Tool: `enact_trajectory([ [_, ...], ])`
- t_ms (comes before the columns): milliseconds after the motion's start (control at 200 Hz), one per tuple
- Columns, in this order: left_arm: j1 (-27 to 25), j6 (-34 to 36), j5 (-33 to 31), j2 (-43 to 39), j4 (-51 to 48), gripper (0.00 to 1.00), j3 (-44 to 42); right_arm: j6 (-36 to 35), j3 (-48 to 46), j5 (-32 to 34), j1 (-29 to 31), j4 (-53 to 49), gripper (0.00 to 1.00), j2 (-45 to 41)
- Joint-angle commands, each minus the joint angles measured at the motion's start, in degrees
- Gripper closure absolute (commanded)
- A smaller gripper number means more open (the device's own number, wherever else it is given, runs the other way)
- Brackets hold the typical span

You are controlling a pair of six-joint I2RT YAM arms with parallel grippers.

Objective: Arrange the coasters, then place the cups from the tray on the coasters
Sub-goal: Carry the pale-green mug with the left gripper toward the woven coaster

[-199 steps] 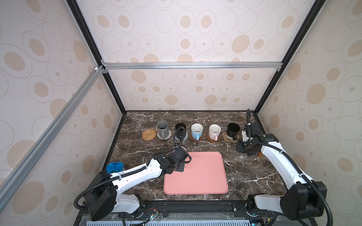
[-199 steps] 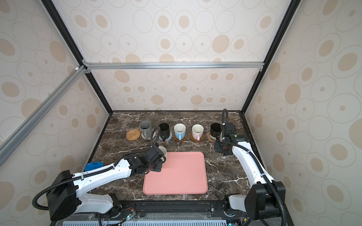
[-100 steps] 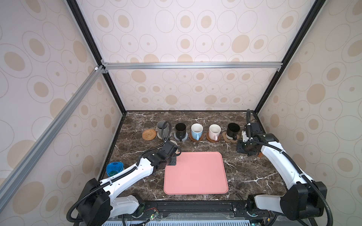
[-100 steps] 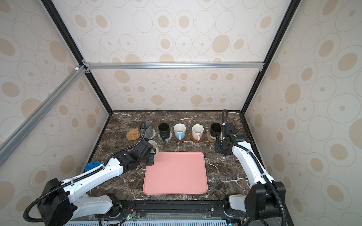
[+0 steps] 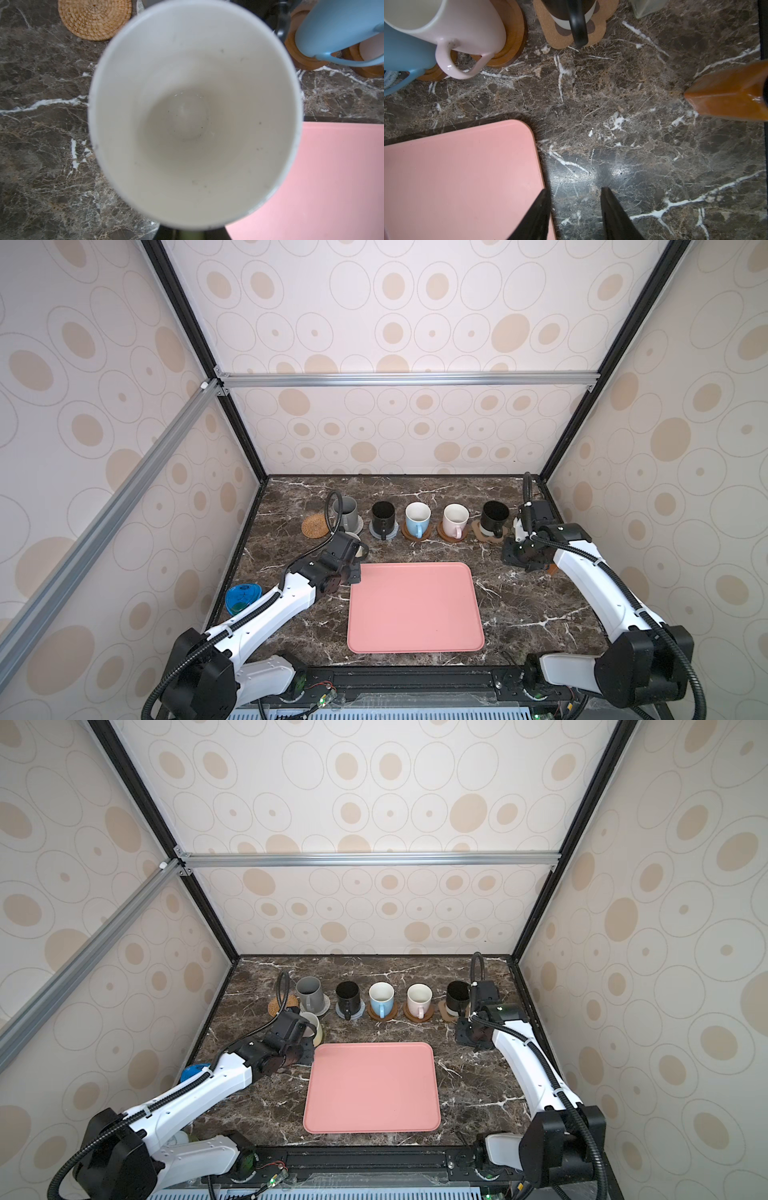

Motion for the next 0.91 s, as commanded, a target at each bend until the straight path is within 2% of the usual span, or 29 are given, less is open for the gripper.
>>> enact_trajectory([
  [0,1.8,2.9,-0.6,-1.6,4.2,0.88,1.0,0.7,1.6,1.0,-0.4,-1.8,0.57,-0.3],
  [900,20.4,15.1,5.3,3.7,9.2,0.89,4.7,2.0,3.9,2.8,-0.4,-4.2,0.57,0.0],
])
